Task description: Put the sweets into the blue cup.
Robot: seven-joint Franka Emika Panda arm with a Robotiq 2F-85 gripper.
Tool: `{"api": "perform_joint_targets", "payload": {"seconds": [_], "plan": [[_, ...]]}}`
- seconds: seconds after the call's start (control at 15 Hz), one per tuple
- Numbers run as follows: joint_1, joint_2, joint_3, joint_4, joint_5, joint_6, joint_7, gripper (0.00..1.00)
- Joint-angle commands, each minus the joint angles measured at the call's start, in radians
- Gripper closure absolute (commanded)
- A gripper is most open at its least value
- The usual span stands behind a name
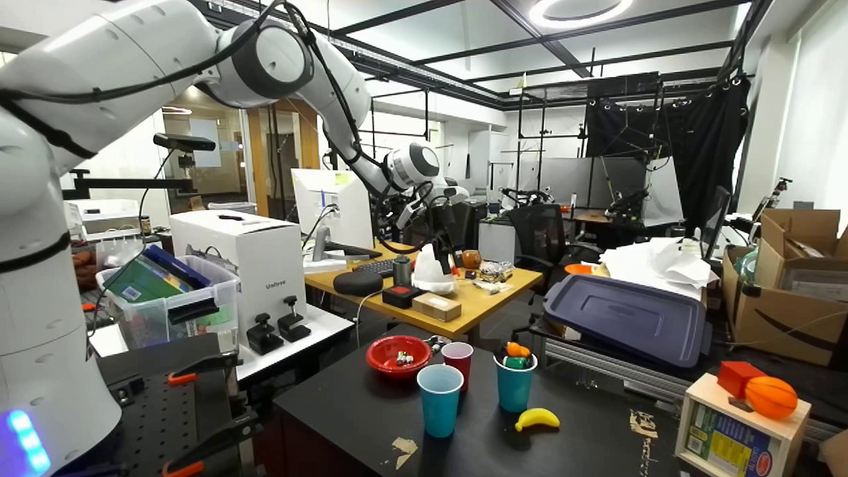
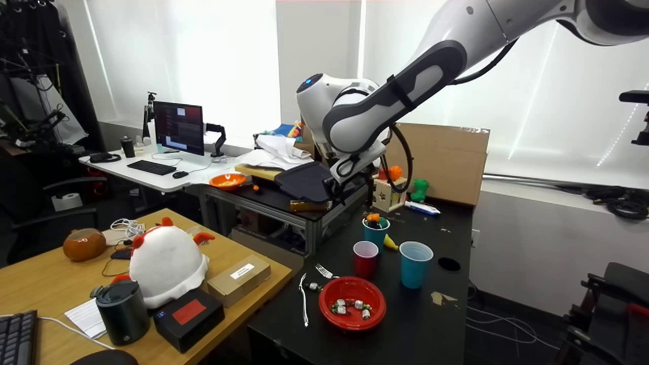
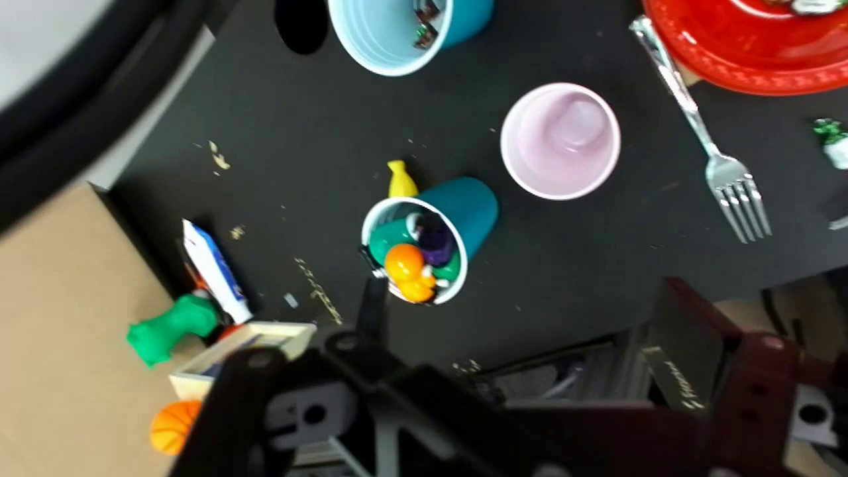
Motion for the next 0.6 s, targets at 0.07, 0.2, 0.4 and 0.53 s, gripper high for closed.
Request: {"api": "perform_joint_targets", "payload": {"seconds": [0.07, 0.2, 0.4, 0.53], "plan": [[-0.025, -0.028, 0.027, -0.031, 0.104, 0.168, -0.214, 0.00], [-0.039, -0.029, 0.042, -0.039, 0.166, 0.225, -0.330, 0.00], [-0.007, 0.002, 0.007, 0.000, 0.205, 0.209, -0.348, 0.00], [-0.016, 0.002, 0.016, 0.000, 0.214, 0.211, -0.373, 0.00]]}}
